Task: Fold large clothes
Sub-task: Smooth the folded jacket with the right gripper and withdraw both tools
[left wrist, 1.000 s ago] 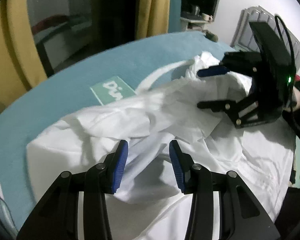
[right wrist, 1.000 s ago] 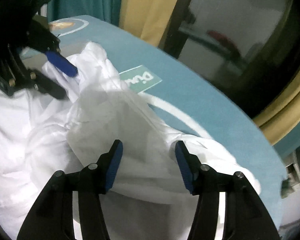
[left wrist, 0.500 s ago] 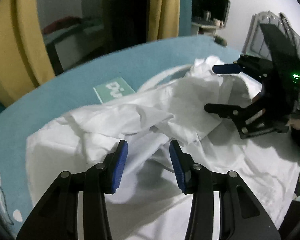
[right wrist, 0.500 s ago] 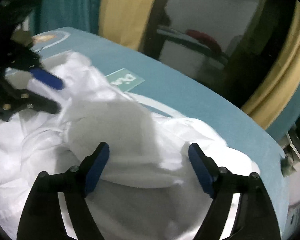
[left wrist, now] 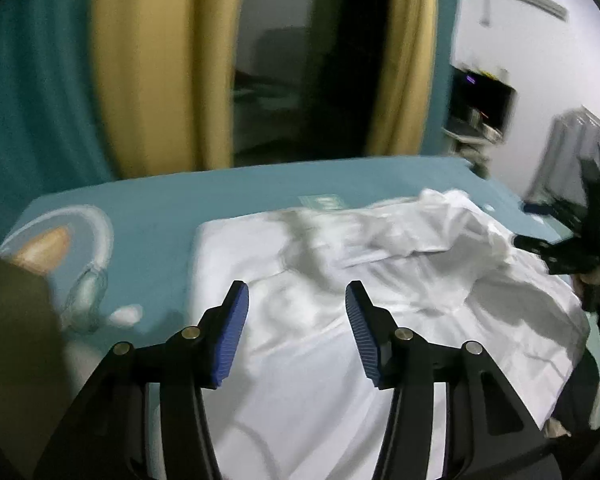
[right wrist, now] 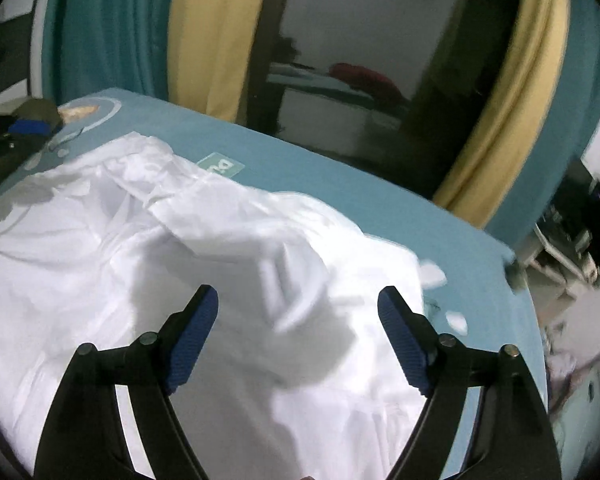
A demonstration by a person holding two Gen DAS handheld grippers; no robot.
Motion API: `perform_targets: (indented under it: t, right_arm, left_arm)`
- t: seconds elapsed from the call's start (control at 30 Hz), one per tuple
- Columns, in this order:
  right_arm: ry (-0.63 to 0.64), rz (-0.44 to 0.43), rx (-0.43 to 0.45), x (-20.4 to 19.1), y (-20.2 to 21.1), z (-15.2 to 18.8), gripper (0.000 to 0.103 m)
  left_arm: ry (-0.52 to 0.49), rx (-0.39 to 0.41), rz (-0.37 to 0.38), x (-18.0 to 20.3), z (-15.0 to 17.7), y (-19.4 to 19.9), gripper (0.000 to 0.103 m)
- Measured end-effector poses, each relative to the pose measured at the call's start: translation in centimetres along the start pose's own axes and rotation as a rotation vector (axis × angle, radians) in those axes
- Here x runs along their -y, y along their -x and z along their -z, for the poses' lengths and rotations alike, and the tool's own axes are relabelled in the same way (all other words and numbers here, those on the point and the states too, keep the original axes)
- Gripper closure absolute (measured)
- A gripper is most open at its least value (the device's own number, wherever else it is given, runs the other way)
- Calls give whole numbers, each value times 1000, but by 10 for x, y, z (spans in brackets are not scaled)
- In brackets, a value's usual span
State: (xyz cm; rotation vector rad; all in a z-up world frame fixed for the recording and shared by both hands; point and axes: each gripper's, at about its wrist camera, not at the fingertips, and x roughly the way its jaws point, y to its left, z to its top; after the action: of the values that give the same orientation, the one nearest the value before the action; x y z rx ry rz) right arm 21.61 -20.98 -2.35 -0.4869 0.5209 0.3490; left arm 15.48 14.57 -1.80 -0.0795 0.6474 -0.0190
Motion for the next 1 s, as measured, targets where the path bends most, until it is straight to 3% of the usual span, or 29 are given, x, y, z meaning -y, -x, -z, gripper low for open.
perform_targets:
  t: [0.17,0.37,0.57,0.67,0.8,1.0]
  right_arm:
    - [-147,9,-61,20,16,36,21]
    - [-290,41,-90,35,39,66,21]
    - [-347,97,-98,41,60,93,21]
    - [-390,119,-111,49,68,111,21]
    - [-442,144,-141,62,73,135,21]
    - [-476,137,-178,69,77,158,21]
  left_arm:
    - [130,25,-104,-40,42,37,45]
    - [224,-17,-192,-67,81,48,45]
    - [213,-9,-298,-69,106,70,44]
    - [235,-21,-296,-72,120,79,43]
    - [252,-59,-234,-68,134,82,42]
    - [217,-112,-240,-57,154,77,42]
